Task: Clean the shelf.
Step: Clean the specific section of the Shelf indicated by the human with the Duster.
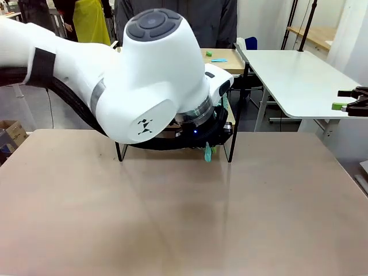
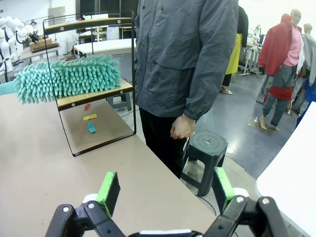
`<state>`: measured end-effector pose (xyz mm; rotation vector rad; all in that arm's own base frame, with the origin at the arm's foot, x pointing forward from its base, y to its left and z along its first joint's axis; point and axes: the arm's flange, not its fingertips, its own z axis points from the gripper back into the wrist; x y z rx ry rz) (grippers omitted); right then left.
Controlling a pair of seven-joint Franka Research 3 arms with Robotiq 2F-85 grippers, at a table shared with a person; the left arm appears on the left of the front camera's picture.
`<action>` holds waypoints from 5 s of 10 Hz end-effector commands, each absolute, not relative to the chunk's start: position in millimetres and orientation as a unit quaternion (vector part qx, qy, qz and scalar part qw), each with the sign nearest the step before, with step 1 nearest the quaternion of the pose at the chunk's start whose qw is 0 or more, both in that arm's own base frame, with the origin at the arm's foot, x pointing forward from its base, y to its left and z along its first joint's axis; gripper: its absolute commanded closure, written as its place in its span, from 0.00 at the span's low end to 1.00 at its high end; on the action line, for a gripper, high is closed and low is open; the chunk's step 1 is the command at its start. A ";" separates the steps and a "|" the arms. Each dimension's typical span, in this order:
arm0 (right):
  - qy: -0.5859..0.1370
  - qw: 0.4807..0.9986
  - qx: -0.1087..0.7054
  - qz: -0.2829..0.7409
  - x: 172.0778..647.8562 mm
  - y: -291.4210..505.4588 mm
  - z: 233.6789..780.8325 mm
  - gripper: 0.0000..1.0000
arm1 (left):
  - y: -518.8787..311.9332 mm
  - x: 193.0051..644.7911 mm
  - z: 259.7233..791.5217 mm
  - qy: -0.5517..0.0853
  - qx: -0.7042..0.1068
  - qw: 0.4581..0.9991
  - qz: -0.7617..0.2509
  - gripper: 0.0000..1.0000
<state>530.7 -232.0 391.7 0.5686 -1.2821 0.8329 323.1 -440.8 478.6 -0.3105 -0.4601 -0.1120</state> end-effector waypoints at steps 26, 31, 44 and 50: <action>-0.567 0.693 0.248 0.368 532.5 -230.3 396.9 0.00 | -291.8 334.2 509.0 -0.234 0.096 0.967 0.019 0.87; -0.567 0.693 0.248 0.368 532.5 -230.3 396.9 0.00 | -238.1 333.1 531.5 -0.156 -0.085 0.972 -0.150 0.87; -0.567 0.693 0.248 0.368 532.5 -230.3 396.9 0.00 | -87.4 290.1 619.2 0.065 -0.054 0.866 -0.492 0.87; -0.567 0.693 0.248 0.368 532.5 -230.3 396.9 0.00 | -83.9 285.1 617.7 0.086 -0.034 0.863 -0.497 0.87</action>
